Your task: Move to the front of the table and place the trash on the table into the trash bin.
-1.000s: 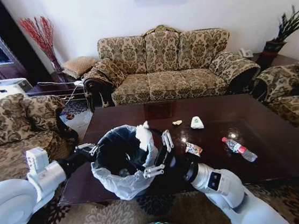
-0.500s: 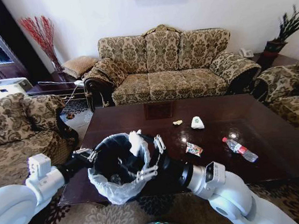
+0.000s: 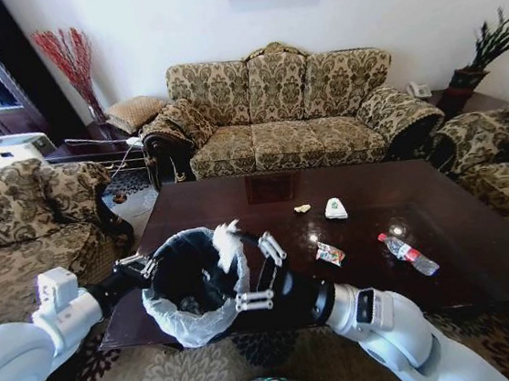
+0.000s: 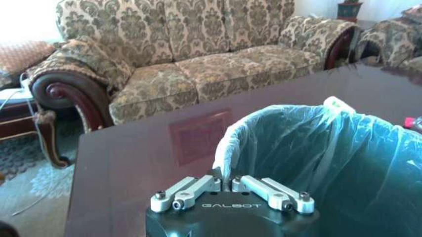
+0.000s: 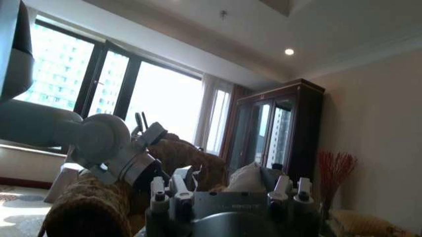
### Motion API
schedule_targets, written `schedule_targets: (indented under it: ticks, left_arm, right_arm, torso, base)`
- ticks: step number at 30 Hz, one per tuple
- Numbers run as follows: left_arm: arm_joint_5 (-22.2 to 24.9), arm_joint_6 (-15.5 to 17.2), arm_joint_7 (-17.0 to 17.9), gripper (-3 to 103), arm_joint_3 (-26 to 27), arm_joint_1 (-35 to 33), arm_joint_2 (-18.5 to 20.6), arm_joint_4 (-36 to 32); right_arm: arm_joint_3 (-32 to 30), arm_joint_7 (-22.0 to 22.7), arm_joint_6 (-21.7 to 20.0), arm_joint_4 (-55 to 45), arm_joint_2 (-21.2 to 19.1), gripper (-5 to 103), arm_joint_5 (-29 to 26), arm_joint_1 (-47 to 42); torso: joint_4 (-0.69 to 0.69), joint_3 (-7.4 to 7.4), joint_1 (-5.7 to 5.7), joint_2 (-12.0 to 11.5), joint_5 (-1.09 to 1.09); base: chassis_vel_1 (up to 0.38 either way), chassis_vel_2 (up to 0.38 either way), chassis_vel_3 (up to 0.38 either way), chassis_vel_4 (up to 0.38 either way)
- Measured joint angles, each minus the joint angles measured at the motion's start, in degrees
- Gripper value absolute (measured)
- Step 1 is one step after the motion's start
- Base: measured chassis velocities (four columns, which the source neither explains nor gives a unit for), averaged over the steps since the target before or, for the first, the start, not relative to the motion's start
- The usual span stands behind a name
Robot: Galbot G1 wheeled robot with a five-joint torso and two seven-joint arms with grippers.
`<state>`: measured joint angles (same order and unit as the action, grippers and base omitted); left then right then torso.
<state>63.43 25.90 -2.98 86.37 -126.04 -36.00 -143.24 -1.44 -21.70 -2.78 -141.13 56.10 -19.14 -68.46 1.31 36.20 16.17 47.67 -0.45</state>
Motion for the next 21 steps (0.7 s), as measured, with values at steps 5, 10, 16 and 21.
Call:
schedule_targets:
  ticks: [5,10,16,21]
  left_arm:
    - [-0.2,-0.2,-0.1,1,0.5,-0.6,-0.8,0.0]
    - [-0.2,-0.4,-0.3,1,1.2,-1.2,-1.5,0.0]
    - [-0.3,-1.0,-0.8,1,1.9,-1.8,-3.3,0.0]
    - [-0.8,-1.3,-1.3,1,1.9,-1.8,-4.1,0.0]
  right_arm:
    - [0.9,0.0,-1.3,0.1,0.1,51,-1.4,-1.1]
    - [0.7,0.5,-0.9,0.3,0.8,39,-1.4,-1.5]
    - [0.3,-1.2,0.6,1.2,1.0,37,0.9,-2.0]
    - [0.3,-2.9,1.2,1.3,1.0,25,2.0,-2.3]
  torso:
    - [-0.01,0.0,0.0,0.0,0.0]
    - [0.0,0.0,0.0,0.0,0.0]
    - [-0.01,0.0,0.0,0.0,0.0]
    - [-0.01,0.0,0.0,0.0,0.0]
  base:
    - [0.0,0.0,0.0,0.0]
    - [0.0,0.0,0.0,0.0]
    - [0.0,0.0,0.0,0.0]
    - [0.0,0.0,0.0,0.0]
